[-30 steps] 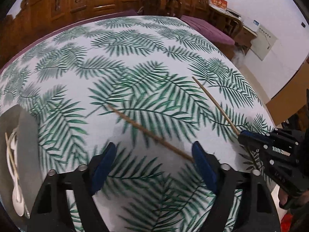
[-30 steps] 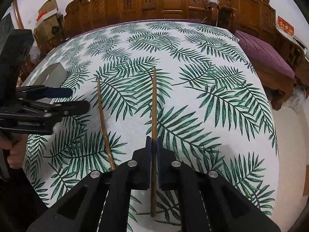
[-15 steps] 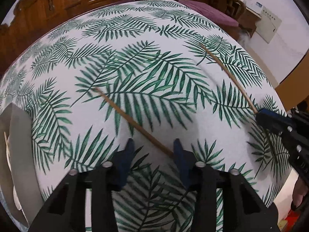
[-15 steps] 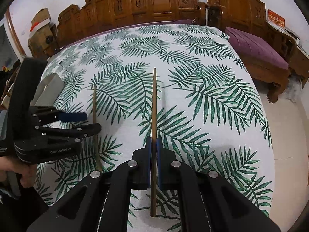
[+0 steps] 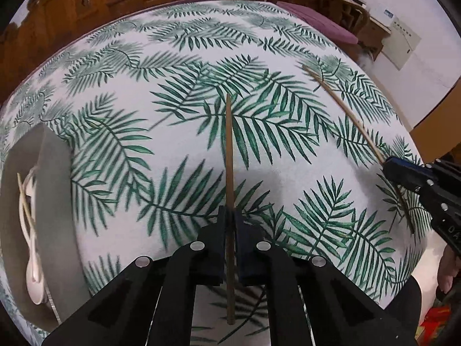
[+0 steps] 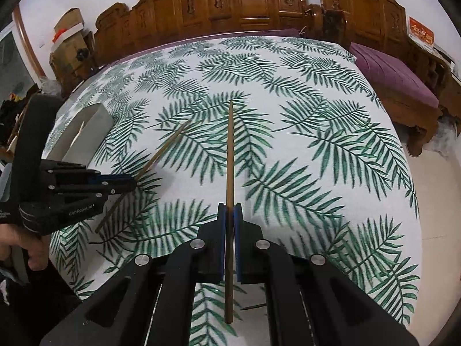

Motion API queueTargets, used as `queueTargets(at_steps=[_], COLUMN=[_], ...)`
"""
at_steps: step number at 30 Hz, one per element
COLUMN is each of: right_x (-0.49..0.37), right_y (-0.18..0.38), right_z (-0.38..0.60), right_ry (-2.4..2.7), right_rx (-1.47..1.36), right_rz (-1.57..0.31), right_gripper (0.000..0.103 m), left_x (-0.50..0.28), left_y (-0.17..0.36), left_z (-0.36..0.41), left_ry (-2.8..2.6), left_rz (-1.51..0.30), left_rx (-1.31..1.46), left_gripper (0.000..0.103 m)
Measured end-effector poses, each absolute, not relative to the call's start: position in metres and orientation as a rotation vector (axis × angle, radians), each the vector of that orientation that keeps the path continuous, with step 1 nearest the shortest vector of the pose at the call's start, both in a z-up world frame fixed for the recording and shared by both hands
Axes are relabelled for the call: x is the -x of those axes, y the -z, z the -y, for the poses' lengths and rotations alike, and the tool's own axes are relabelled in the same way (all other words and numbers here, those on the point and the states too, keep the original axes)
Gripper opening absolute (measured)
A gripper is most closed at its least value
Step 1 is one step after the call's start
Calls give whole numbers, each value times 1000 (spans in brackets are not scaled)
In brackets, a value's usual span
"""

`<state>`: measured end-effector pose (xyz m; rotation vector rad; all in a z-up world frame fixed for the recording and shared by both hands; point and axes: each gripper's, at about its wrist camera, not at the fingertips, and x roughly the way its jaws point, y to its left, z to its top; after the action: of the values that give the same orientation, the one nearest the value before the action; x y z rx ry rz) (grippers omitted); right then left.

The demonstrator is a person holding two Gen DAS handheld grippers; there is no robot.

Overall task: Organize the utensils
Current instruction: 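Grasp another wooden chopstick with the left gripper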

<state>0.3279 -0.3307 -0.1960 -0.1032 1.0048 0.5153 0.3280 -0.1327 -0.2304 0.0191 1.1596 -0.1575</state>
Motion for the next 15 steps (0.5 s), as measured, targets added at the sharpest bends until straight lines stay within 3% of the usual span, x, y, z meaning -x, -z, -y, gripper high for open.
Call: queueTargets(at_steps=[15], right_x=[-314], right_y=[182], right_z=[274], right_ry=[-615], right_rx=[112], right_rz=[-1003], right_gripper=[6], left_x=[-284], left_y=[172], left_z=[85], left_ry=[129], left_rz=[-1022], left_rx=[23], left_gripper=[4])
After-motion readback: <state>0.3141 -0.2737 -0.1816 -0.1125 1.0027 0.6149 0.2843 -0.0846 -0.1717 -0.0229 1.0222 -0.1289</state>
